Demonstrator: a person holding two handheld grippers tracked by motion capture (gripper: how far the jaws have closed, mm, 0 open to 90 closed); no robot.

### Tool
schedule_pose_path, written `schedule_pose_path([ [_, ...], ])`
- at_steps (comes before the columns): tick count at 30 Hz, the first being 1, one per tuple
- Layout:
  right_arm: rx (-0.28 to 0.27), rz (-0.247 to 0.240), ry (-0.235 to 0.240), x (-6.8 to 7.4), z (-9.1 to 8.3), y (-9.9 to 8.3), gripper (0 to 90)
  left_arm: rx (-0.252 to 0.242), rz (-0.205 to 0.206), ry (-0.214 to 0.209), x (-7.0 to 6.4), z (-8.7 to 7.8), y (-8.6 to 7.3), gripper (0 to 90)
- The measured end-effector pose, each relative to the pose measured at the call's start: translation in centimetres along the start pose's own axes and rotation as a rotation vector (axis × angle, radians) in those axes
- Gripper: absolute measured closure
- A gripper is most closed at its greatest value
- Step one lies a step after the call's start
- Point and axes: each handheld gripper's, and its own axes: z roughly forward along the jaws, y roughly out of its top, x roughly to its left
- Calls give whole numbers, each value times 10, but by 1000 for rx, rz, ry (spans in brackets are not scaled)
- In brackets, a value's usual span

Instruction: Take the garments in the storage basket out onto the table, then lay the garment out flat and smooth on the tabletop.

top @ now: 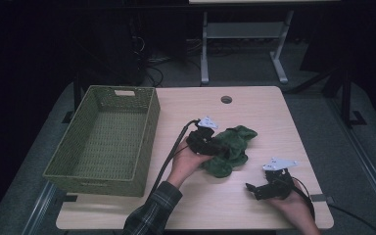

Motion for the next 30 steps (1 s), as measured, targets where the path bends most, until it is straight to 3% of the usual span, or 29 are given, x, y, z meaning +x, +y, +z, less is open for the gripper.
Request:
schedule_pose_path([
  [8,0,-8,5,-1,0,0,16,4,37,-56,-32,-3,-14,582],
  [14,18,-12,2,-1,-1,2,17,32,35,-70,-42,10,-32,593],
  [19,-2,-15,2,-1,-7,3,140,101,69,-22,-43,25,-43,558],
  [21,-16,-20,10,-2,-9,3,149,128,83,-5,-40,31,-47,556],
  [22,-29,-22,9,-2,-9,4,151,123,68,-5,-40,33,-49,556],
  [27,-57,-15,23,-4,-10,11,190,158,105,23,-37,40,-56,558],
  [30,-69,-7,35,-5,-8,15,207,140,88,24,-34,40,-58,603],
])
